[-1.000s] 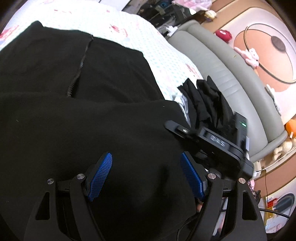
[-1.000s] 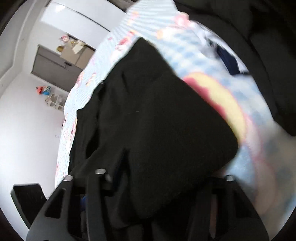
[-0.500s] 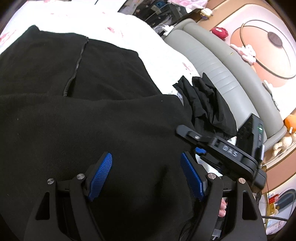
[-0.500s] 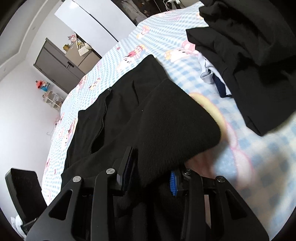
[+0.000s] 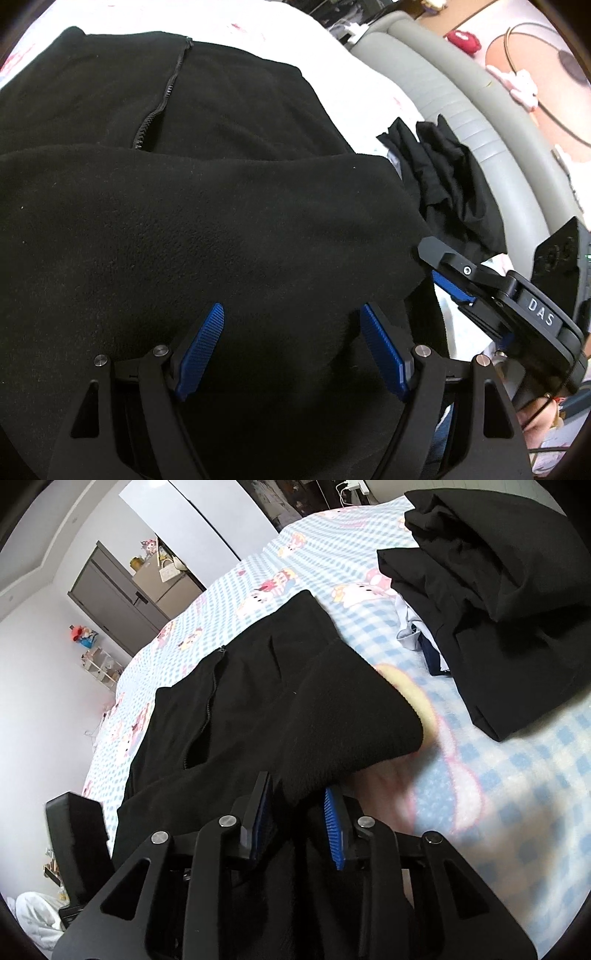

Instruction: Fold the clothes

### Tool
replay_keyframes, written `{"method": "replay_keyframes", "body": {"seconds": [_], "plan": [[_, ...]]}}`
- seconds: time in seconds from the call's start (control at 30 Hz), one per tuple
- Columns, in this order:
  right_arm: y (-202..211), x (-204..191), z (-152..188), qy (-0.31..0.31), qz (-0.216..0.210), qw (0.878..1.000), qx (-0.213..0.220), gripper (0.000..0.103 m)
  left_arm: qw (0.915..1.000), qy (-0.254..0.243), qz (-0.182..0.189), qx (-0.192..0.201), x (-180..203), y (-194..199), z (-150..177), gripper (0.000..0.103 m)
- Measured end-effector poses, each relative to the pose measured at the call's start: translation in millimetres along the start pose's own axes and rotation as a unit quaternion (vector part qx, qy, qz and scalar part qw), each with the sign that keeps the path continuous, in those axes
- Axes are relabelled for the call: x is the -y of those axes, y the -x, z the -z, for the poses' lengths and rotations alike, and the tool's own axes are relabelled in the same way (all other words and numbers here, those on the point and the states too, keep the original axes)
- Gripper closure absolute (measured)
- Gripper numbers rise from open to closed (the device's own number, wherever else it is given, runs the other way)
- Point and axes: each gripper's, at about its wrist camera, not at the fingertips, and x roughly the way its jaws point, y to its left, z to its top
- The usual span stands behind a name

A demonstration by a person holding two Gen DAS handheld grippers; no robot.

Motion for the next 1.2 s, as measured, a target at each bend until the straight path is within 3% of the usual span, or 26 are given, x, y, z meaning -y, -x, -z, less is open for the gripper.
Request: {"method": "replay_keyframes", "body": {"seconds": [0.17,0.33,0.43,0.53,0.7,0.9,1.07,1.2], "plan": [[-1,3,4,-0.008,0.011,1.000,-0.005,0.076,1.0000,0.000,0.005,0.002,-1,1,2,0.025],[18,-4,6,0.005,-0.002,0.999,0.038,0.078,0.9999,0.006,0.014,0.005,-3,3,1,0.025],[25,-13,3,0.026,-0.033,0.997,0.061,0.078,0.9978,0.024,0.045,0.043,-6,17,5,0.026],[15,-26,4,0.051,-0.073,0.995,0.042,0.079,0.9891,0.044,0.107,0.091,-15,42,9,0.026],[-17,-40,17,0.063,-0.121,0.990,-0.017,0.080,0.9858,0.061,0.120,0.100,-28,54,-4,0.026],[-33,-37,40,0.057,-0.116,0.989,-0.067,0.079,0.9903,0.028,0.114,0.074,-15,42,-25,0.026],[-7,-6,35,0.015,-0.100,0.994,-0.043,0.068,0.9957,-0.059,0.056,0.045,30,22,-32,0.026],[13,28,26,-0.033,-0.060,0.998,-0.012,0.055,0.9922,-0.121,0.005,0.029,60,3,-28,0.026]]}}
